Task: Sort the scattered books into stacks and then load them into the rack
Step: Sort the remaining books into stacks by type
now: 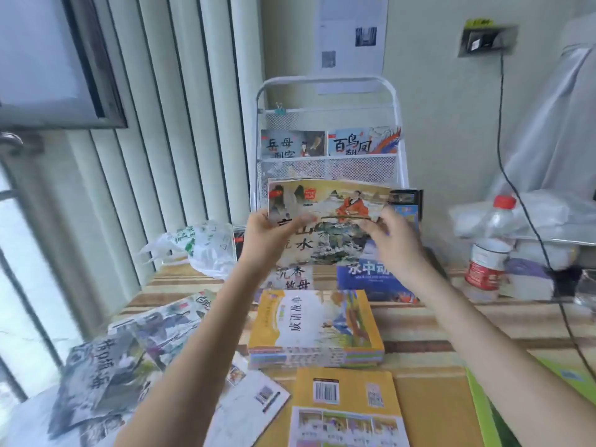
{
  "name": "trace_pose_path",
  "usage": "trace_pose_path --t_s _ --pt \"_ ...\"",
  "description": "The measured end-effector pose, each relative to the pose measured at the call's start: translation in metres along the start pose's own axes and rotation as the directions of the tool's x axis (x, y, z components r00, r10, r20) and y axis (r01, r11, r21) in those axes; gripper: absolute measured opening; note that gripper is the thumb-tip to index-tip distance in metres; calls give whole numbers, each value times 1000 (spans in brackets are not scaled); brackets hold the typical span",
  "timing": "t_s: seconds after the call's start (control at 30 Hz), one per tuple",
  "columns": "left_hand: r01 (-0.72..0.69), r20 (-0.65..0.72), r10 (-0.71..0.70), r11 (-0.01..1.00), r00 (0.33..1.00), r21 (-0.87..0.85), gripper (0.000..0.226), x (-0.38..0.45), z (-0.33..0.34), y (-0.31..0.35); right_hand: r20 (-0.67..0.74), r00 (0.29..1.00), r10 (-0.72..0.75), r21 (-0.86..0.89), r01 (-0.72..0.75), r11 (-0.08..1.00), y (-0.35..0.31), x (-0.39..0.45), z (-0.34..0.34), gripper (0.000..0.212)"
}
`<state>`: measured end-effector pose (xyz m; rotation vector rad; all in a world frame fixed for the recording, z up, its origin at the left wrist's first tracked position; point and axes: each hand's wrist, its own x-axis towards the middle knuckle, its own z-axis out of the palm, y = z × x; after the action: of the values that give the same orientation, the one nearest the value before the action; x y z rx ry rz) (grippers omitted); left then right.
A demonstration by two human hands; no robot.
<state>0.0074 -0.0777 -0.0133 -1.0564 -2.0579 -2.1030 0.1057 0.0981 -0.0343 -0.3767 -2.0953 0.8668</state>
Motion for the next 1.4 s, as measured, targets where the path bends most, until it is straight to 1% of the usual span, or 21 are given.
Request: trace_pose_path --t_s 0.07,0.2,0.3,0.4,0.43,0.5,0.57,0.6,0.63,0.67,0.73,0.77,0.83,0.87,0.93,0.97,1.03,1.1,1.23,1.33,1.4 --pt "39 -38 -37 999 999 37 13 16 -24 -17 73 997 28 -33 -26 999 -3 21 38 30" --pt "69 -136 -44 980 990 185 17 38 -55 -71 142 989 33 -93 -20 995 7 36 100 18" --pt "117 -170 -65 941 983 318 27 50 -61 -117 156 986 58 -152 -34 988 27 31 132 22" --pt "227 -204 -146 856 968 464 34 48 -58 -148 189 977 95 -187 -60 981 52 22 152 26" --pt "242 -230 -142 833 963 498 39 45 -57 -154 198 975 99 -199 -59 978 57 20 156 27" --pt "183 -263 -39 815 964 550 46 41 -53 -161 188 979 78 -223 -35 974 63 18 160 27" --pt "131 -277 22 842 961 523 56 38 -49 -169 166 984 64 -280 -15 960 62 17 161 28" --pt "159 -288 -23 874 957 460 64 37 -47 -168 149 987 68 -314 -18 949 61 16 162 29" --pt "229 -294 -118 897 948 378 69 36 -45 -170 127 989 82 -344 -33 938 62 14 164 32" --pt "302 -286 -212 896 935 326 66 35 -42 -171 104 988 114 -367 -68 928 63 12 165 40" --pt "404 -273 -325 857 905 320 37 33 -37 -175 109 976 187 -400 -130 907 63 7 168 56" --pt "425 -274 -346 847 897 321 29 33 -36 -178 153 966 209 -425 -126 896 65 5 170 53" --pt "455 -248 -393 840 886 297 29 33 -38 -173 275 933 232 -471 -80 878 68 4 174 39" --pt "467 -217 -417 832 882 299 38 33 -39 -170 310 917 250 -475 -78 876 69 4 174 36" --pt "499 -187 -463 804 867 324 71 31 -42 -164 324 905 274 -452 -107 886 64 5 169 42" --pt "502 -217 -453 790 865 352 80 29 -41 -160 303 912 277 -430 -129 894 61 5 163 46" --pt "471 -305 -366 765 879 440 82 17 -33 -143 216 939 268 -376 -173 910 51 -1 144 47" --pt "414 -322 -291 798 901 438 82 0 -15 -124 137 961 240 -313 -187 931 45 -16 123 40" --pt "294 -184 -231 794 955 532 84 -33 36 -102 138 966 219 -176 -193 965 44 -68 82 22" --pt "158 13 -201 808 980 568 79 -63 81 -94 98 965 245 -227 -218 949 50 -104 47 26" --pt "85 192 -215 847 958 525 76 -86 110 -88 46 950 309 -278 -285 917 56 -124 19 34"
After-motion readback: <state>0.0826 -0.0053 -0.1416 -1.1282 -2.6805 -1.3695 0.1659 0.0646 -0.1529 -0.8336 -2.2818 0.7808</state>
